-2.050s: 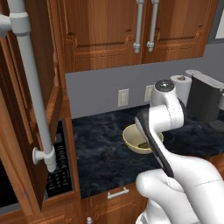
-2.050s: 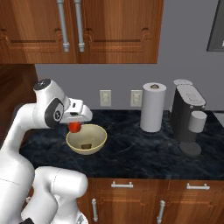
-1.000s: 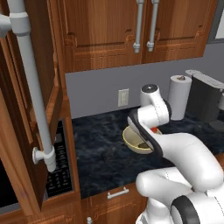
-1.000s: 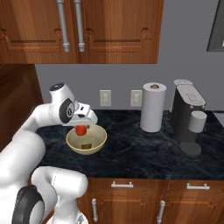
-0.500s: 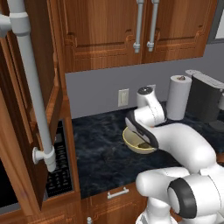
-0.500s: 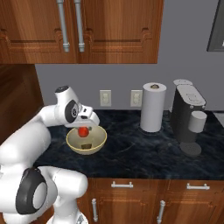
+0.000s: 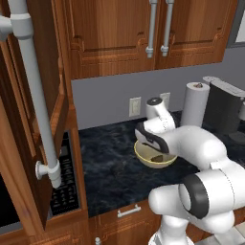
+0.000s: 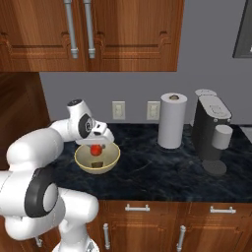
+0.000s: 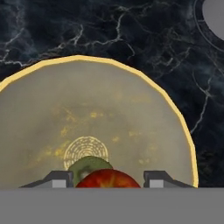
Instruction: Open the cabinet. Pick the kiwi and apple from the cabinet and place them into the bowl. Then close the cabinet.
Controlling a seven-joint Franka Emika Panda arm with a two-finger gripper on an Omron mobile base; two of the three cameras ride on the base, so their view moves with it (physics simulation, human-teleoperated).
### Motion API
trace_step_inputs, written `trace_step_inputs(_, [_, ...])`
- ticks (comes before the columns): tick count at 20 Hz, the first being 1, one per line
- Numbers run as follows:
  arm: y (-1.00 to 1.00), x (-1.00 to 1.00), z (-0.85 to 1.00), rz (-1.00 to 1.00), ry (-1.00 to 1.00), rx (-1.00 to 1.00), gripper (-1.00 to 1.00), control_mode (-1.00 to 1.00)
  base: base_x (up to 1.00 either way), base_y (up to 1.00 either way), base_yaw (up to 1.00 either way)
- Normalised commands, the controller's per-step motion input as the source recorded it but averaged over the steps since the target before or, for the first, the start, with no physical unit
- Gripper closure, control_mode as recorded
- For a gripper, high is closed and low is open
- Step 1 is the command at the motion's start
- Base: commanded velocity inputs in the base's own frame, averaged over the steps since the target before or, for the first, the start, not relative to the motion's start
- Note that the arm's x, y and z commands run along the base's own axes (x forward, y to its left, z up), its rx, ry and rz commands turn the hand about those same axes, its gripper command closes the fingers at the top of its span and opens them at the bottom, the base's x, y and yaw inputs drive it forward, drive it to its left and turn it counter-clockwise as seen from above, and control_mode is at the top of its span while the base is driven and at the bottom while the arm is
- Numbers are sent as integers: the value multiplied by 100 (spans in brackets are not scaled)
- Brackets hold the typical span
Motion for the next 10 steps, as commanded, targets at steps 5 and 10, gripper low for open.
trace_step_inputs(5, [0,16,-24,-2,4,0,100,-100,0,0,0])
trace_step_inputs(10, [0,11,-19,-2,3,0,100,-100,0,0,0])
